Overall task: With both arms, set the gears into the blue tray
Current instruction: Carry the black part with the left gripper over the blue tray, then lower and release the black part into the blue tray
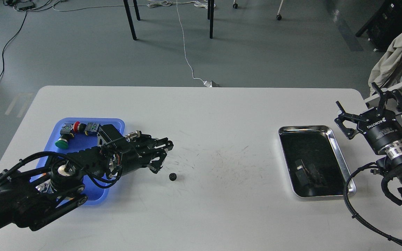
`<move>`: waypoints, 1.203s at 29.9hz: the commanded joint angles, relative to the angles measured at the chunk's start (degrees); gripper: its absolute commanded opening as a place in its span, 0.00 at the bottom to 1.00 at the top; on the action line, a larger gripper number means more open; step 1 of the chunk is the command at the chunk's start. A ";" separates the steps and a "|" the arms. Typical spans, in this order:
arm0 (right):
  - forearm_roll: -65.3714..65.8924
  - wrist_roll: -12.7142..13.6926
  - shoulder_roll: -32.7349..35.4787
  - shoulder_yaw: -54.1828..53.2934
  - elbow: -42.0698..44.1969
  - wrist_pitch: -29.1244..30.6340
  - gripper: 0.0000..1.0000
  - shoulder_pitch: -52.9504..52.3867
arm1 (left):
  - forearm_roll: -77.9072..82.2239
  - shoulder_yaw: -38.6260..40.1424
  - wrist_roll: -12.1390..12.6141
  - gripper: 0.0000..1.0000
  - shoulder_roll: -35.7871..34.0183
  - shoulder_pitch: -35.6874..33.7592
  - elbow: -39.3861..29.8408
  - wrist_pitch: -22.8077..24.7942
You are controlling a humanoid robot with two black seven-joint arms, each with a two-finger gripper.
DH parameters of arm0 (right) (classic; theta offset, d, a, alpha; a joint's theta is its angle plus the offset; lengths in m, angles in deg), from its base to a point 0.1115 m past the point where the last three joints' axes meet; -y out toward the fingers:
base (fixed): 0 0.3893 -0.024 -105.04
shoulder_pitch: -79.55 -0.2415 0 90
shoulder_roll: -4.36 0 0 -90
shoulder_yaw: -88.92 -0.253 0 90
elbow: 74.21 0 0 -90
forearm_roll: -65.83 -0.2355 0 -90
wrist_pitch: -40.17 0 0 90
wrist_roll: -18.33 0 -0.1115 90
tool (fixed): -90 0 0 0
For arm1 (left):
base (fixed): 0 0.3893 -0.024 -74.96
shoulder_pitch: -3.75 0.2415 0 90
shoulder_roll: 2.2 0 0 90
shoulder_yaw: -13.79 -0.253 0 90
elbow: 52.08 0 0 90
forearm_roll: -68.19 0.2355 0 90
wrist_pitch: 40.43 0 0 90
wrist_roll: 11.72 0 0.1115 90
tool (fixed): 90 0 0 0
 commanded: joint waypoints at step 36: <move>0.09 0.00 0.09 0.08 0.29 0.01 0.97 -0.68 | -16.59 -0.82 -2.32 0.27 -8.59 7.93 15.27 -6.81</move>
